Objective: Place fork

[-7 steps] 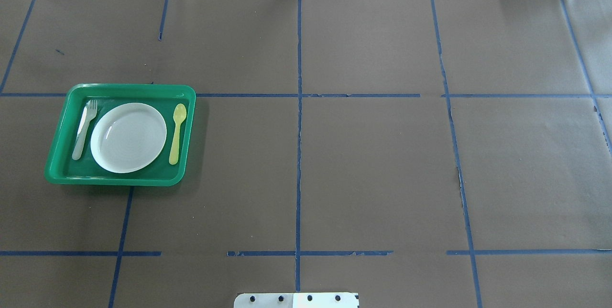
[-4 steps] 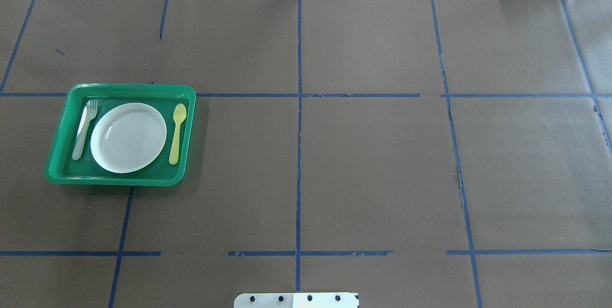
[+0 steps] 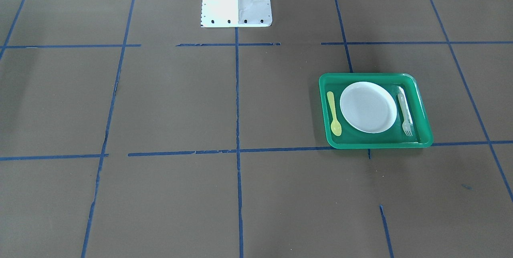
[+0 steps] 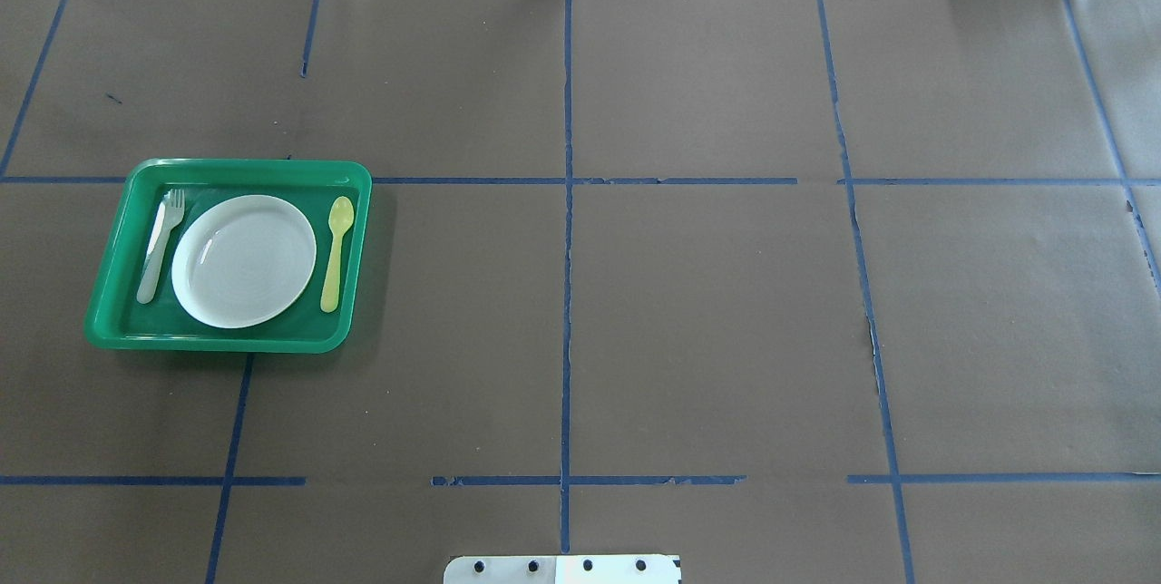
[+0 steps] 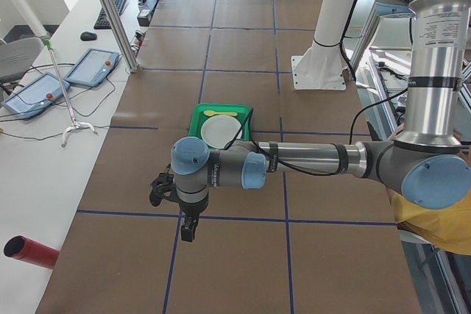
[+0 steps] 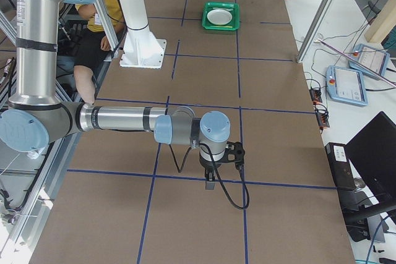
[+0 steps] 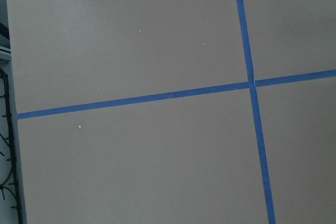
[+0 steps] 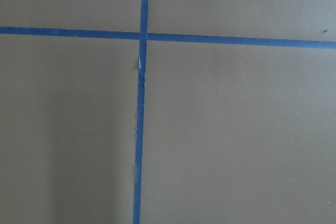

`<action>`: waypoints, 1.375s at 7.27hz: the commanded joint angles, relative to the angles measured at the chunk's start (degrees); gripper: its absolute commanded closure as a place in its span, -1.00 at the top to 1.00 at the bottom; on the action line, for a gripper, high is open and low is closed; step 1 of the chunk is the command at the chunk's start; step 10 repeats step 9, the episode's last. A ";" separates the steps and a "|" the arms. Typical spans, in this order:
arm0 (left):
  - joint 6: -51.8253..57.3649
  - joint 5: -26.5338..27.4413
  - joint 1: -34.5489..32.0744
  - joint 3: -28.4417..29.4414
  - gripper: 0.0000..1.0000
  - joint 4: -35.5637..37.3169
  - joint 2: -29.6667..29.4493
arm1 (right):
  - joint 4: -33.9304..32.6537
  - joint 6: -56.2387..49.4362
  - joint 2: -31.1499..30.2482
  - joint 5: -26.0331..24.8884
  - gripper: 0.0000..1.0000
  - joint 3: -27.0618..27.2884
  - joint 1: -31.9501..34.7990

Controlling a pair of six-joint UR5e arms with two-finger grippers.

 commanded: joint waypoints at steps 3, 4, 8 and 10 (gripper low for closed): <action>-0.02 0.02 -0.07 -0.56 1.00 0.27 0.09 | 0.00 -0.04 0.00 0.00 1.00 0.00 0.00; 0.06 -0.07 -0.07 -0.73 1.00 0.27 0.87 | 0.00 -0.04 0.00 0.00 1.00 0.00 0.00; 0.06 -0.07 -0.07 -1.61 1.00 0.27 1.58 | 0.00 -0.04 0.00 0.00 1.00 0.00 0.00; 0.06 -0.07 -0.07 -2.40 1.00 0.27 1.50 | 0.00 -0.04 0.00 0.00 1.00 0.00 0.00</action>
